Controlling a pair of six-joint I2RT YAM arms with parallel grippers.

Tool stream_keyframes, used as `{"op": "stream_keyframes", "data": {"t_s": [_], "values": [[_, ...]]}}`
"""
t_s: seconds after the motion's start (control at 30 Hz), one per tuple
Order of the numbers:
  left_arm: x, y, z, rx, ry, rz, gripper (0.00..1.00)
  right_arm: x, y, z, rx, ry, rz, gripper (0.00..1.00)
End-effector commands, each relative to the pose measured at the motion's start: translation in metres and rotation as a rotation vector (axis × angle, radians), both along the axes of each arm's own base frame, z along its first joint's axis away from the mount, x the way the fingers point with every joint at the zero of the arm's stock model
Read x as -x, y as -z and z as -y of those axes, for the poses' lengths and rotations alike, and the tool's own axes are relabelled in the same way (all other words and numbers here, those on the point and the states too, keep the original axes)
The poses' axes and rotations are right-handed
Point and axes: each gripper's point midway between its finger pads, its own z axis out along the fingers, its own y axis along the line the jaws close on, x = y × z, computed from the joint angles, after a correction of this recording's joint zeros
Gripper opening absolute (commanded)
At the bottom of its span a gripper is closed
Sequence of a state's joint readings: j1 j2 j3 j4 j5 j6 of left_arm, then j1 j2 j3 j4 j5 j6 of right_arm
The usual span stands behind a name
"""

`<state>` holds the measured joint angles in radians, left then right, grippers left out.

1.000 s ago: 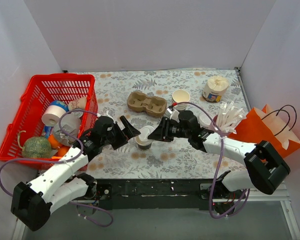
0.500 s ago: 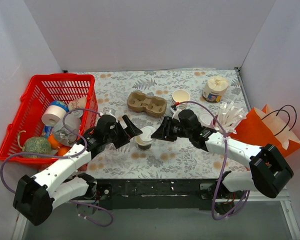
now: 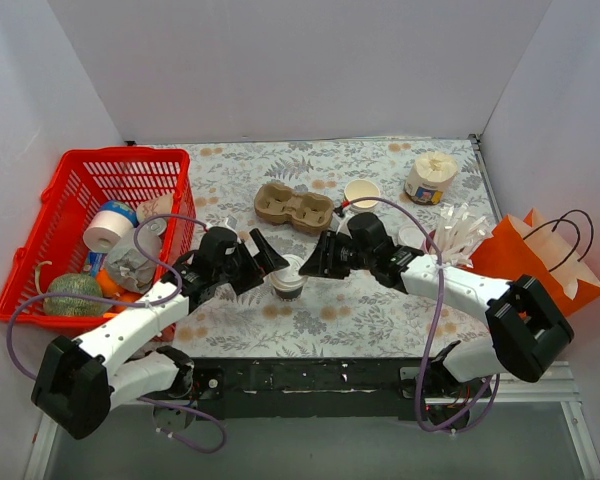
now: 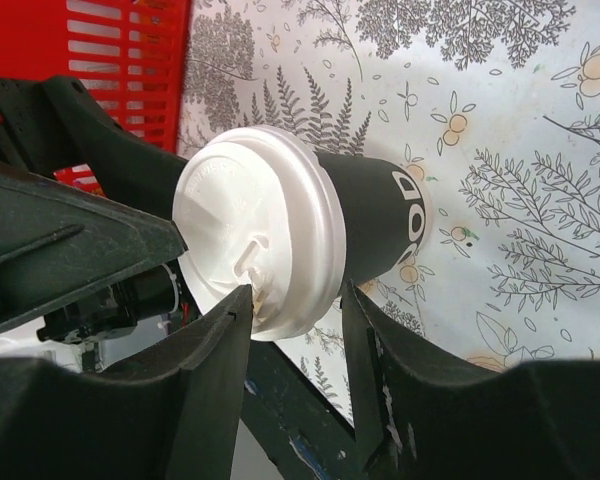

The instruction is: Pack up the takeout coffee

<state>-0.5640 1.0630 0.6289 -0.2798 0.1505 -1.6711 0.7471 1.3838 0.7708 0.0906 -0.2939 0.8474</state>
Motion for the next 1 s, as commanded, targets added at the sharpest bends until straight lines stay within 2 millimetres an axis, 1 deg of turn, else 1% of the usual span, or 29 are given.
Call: {"op": "stream_keyframes", "data": {"t_s": [0.0, 0.1, 0.13, 0.2, 0.4, 0.53, 0.7, 0.87, 0.97], "values": [[-0.008, -0.014, 0.005, 0.018, 0.018, 0.046, 0.94, -0.003, -0.015, -0.008, -0.019, -0.045, 0.043, 0.49], [-0.008, -0.014, 0.006, 0.022, 0.019, 0.045, 0.89, 0.000, -0.011, -0.010, 0.001, -0.069, 0.037, 0.50], [-0.008, -0.015, 0.006, 0.027, 0.019, 0.043, 0.86, 0.001, -0.011, -0.011, 0.004, -0.072, 0.041, 0.49], [-0.006, -0.014, 0.006, 0.031, 0.024, 0.042, 0.83, 0.003, -0.011, -0.012, 0.009, -0.083, 0.051, 0.50], [-0.002, -0.012, 0.004, 0.040, 0.013, 0.035, 0.78, 0.009, -0.015, -0.016, 0.009, -0.106, 0.068, 0.53], [0.001, -0.007, 0.000, 0.026, 0.001, 0.020, 0.72, 0.008, -0.014, -0.016, 0.039, -0.102, 0.079, 0.54], [0.003, 0.001, -0.007, 0.000, -0.021, 0.005, 0.63, 0.005, -0.022, -0.016, 0.034, -0.088, 0.100, 0.57], [0.004, 0.003, -0.010, -0.006, -0.037, 0.000, 0.56, 0.004, -0.020, -0.019, 0.038, -0.090, 0.093, 0.59], [0.006, 0.006, -0.012, -0.010, -0.042, -0.001, 0.55, 0.004, -0.018, -0.020, 0.044, -0.091, 0.093, 0.59]]}}
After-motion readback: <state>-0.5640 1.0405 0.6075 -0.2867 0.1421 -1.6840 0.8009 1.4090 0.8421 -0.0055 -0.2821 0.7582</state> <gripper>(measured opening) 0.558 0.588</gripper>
